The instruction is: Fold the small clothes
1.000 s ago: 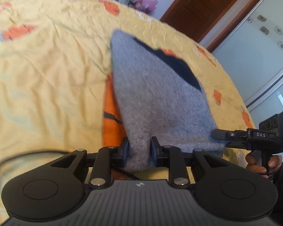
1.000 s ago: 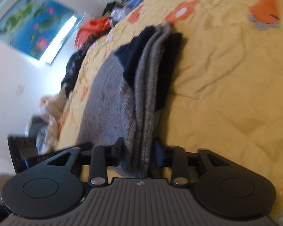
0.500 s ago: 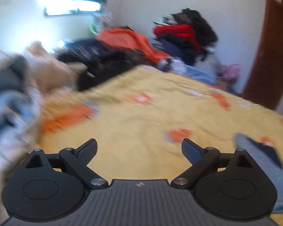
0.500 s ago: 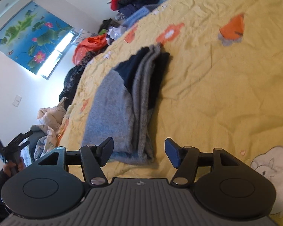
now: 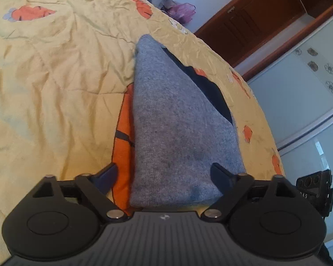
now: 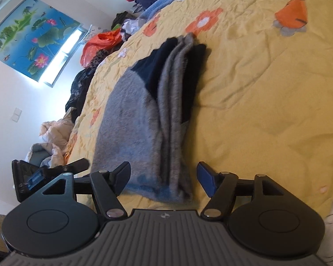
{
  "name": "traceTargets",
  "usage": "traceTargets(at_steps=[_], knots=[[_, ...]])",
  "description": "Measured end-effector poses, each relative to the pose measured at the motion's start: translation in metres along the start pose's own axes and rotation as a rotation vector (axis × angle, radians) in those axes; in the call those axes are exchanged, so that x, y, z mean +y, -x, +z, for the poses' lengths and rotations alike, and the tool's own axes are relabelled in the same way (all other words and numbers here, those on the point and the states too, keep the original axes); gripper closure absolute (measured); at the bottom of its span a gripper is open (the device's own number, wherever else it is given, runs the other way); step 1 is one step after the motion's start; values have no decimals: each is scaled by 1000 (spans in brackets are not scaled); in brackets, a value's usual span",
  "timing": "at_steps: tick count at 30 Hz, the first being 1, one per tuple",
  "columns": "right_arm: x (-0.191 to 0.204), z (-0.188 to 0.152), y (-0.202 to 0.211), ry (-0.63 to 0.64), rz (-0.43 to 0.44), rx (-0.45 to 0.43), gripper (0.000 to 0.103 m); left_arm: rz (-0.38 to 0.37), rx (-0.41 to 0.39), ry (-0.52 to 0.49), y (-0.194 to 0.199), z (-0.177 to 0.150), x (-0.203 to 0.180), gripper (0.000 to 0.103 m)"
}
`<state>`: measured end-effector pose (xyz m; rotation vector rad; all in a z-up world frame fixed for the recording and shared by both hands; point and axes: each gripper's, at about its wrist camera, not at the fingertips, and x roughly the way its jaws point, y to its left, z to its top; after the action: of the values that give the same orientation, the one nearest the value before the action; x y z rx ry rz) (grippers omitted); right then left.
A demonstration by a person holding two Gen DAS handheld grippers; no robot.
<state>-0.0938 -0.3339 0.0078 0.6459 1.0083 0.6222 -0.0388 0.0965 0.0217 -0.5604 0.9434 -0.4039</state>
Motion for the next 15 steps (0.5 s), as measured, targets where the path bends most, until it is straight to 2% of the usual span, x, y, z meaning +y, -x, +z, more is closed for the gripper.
traceTargets(at_steps=[1,2,3,4,7,9,11,12,14,15], knots=[[3,-1,-3,6,11,10,37,11,29,-12,-5,-1,-2,89],[6,-3,-7,12,14,23,45,54,34,-27,-7,-1,-3,89],[8,-4,-12,18,12,50,72,66,29,-48,-6,-2,-4,90],[11,-5,-17,28,5,76,78,73,24,-66,-2,-2,-6,90],[22,-13,-14,73,18,79,79,105,2,-144,29,-4,-9,91],[25,-20,-8,82,45,84,79,135,22,-147,33,-6,-2,91],[21,-25,-10,77,8,97,77,163,46,-138,29,-6,9,88],[16,-26,-12,65,3,98,78,149,52,-127,29,-5,13,88],[10,-22,-8,23,40,95,65,128,54,-125,38,2,11,79],[10,-17,-2,19,39,79,53,121,26,-139,46,7,8,75]])
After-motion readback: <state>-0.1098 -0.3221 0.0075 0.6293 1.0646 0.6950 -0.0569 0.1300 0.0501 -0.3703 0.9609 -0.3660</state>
